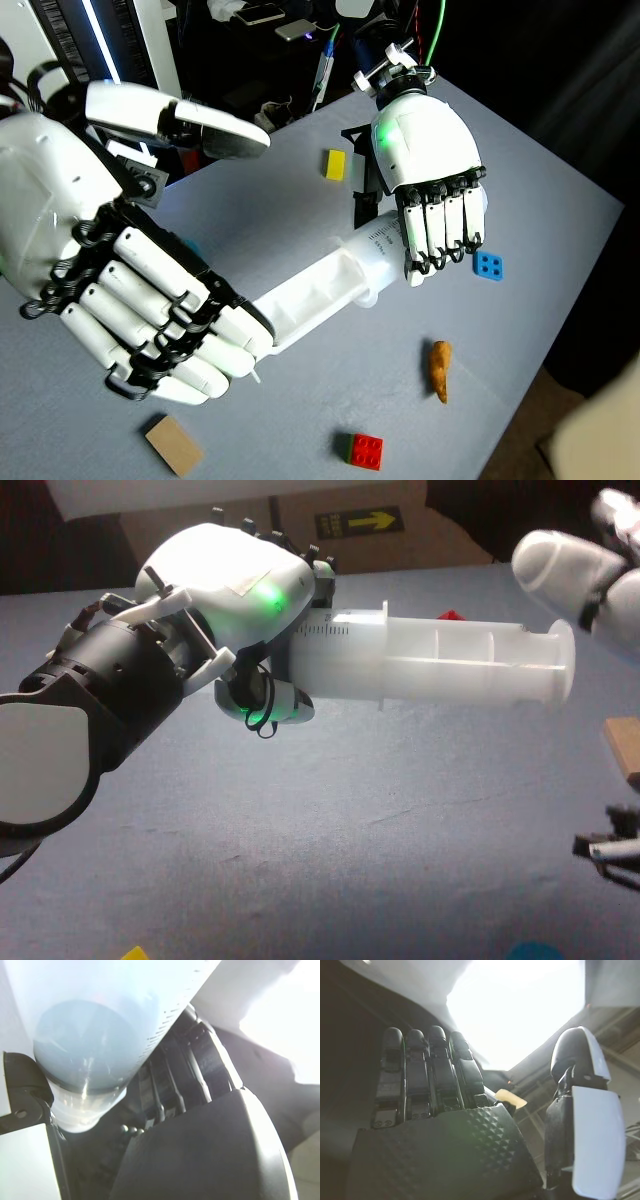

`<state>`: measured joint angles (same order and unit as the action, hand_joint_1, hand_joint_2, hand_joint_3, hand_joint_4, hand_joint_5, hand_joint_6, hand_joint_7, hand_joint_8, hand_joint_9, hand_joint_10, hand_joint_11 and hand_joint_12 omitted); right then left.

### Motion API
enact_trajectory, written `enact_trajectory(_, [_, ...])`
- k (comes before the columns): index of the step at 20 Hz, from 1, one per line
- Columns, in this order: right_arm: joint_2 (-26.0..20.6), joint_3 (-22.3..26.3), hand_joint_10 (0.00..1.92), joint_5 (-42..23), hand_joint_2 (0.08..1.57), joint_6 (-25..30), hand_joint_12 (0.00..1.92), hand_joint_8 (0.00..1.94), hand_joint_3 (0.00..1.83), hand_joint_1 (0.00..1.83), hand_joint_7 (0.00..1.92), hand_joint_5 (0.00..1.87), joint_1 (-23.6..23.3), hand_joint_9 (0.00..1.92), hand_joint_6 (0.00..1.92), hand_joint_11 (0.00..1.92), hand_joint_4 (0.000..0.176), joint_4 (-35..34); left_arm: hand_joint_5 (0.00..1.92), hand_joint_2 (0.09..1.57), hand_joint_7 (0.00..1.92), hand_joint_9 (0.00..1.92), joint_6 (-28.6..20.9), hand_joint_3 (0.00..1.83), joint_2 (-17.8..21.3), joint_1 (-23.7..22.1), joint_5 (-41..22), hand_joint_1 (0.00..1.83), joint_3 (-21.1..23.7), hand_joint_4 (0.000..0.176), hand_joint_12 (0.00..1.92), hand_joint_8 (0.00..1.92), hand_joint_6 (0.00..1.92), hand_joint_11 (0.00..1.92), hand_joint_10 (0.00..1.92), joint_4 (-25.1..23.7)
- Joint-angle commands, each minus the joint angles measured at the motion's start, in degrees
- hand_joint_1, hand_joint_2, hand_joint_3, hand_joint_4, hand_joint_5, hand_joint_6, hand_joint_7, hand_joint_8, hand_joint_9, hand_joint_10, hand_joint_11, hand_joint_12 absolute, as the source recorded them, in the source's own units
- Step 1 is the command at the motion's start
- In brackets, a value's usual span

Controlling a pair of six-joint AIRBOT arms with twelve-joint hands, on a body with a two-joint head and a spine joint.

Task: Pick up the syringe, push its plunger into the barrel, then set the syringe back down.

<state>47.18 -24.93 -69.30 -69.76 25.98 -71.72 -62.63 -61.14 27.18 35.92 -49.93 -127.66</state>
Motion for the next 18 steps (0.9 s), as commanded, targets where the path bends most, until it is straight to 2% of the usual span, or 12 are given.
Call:
enact_trajectory(1, [-0.1,0.3,0.0,-4.7,0.98,0.4,0.48,0.0,0.0,0.26,0.17,0.16,-0.3,0.15,0.0,0.0,0.0,5.9,0.83,1.17,0.84,0.83,0.2,0.0,0.2,-1.2,5.3,1.37,-0.1,0.0,1.47,1.22,1.05,0.63,1.41,-3.7])
enact_trajectory(2, [0.6,0.4,0.0,-6.2,0.98,0.9,0.49,0.0,0.0,0.24,0.17,0.15,0.4,0.15,0.0,0.0,0.0,6.1,0.85,1.16,0.84,0.86,0.3,0.0,0.2,-1.2,5.3,1.47,-0.2,0.0,1.62,1.19,1.02,0.63,1.33,-3.7])
enact_trajectory(3, [1.6,0.6,0.0,-9.0,0.98,0.7,0.48,0.0,0.0,0.25,0.16,0.15,0.8,0.15,0.0,0.0,0.0,6.4,0.85,1.16,0.86,0.85,0.3,0.0,0.2,-1.2,5.3,1.39,-0.3,0.0,1.49,1.18,1.04,0.64,1.38,-3.7])
enact_trajectory(5, [3.1,1.0,0.0,-14.2,0.98,0.0,0.48,0.0,0.0,0.25,0.17,0.15,1.7,0.15,0.0,0.0,0.0,6.5,0.86,1.16,0.85,0.83,0.3,0.0,0.2,-1.1,5.3,1.37,-0.3,0.0,1.46,1.2,1.03,0.63,1.42,-3.7])
enact_trajectory(7, [3.4,1.0,0.0,-14.1,0.98,0.5,0.48,0.0,0.0,0.25,0.18,0.15,2.5,0.16,0.0,0.0,0.0,5.4,0.88,1.16,0.87,0.84,0.3,0.0,0.1,-1.0,5.3,1.37,-0.4,0.0,1.43,1.17,1.02,0.66,1.38,-3.7])
enact_trajectory(8, [4.0,0.9,0.0,-14.9,0.98,1.5,0.48,0.0,0.0,0.26,0.18,0.16,2.9,0.16,0.0,0.0,0.0,4.8,0.88,1.15,0.85,0.85,0.3,0.0,0.1,-1.0,5.3,1.47,-0.4,0.0,1.61,1.16,0.99,0.65,1.32,-3.7])
enact_trajectory(9, [4.6,0.8,0.0,-16.2,0.98,3.2,0.49,0.0,0.0,0.26,0.18,0.16,3.1,0.16,0.0,0.0,0.0,3.7,0.89,1.15,0.86,0.84,0.3,0.0,0.0,-1.0,5.3,1.39,-0.4,0.0,1.51,1.18,1.0,0.64,1.39,-3.7])
enact_trajectory(10, [5.0,0.8,0.0,-17.4,0.98,5.0,0.49,0.0,0.0,0.26,0.17,0.16,3.0,0.16,0.0,0.0,0.0,1.3,0.88,1.16,0.85,0.84,0.3,0.0,-0.1,-1.1,5.3,1.47,-0.6,0.0,1.64,1.18,0.99,0.63,1.34,-3.7])
enact_trajectory(12, [5.6,0.8,0.0,-18.4,0.98,8.3,0.51,0.0,0.0,0.24,0.18,0.16,2.4,0.17,0.0,0.0,0.0,-2.2,0.88,1.16,0.83,0.84,0.4,0.0,-0.1,-1.1,5.3,1.49,-0.7,0.0,1.67,1.2,0.98,0.64,1.32,-3.7])
enact_trajectory(14, [6.7,0.3,0.0,-18.2,0.99,11.2,0.49,0.0,0.0,0.24,0.17,0.16,2.0,0.16,0.0,0.0,0.0,-4.0,0.86,1.17,0.84,0.81,0.5,0.0,-0.1,-1.1,5.3,1.37,-0.7,0.0,1.5,1.22,1.05,0.62,1.44,-3.7])
enact_trajectory(15, [7.4,-0.3,0.0,-17.6,0.98,12.1,0.49,0.0,0.0,0.25,0.18,0.17,1.9,0.17,0.0,0.0,0.0,-4.0,0.86,1.17,0.81,0.81,0.5,0.0,-0.1,-1.1,5.3,1.46,-0.8,0.0,1.66,1.23,1.02,0.62,1.38,-3.7])
enact_trajectory(18, [9.4,-2.6,0.0,-14.7,0.98,13.0,0.48,0.01,0.0,0.25,0.18,0.17,1.1,0.17,0.0,0.0,0.0,-6.4,0.86,1.17,0.83,0.79,0.6,0.0,-0.4,-1.1,5.3,1.36,-1.1,0.0,1.48,1.24,1.03,0.58,1.45,-3.7])
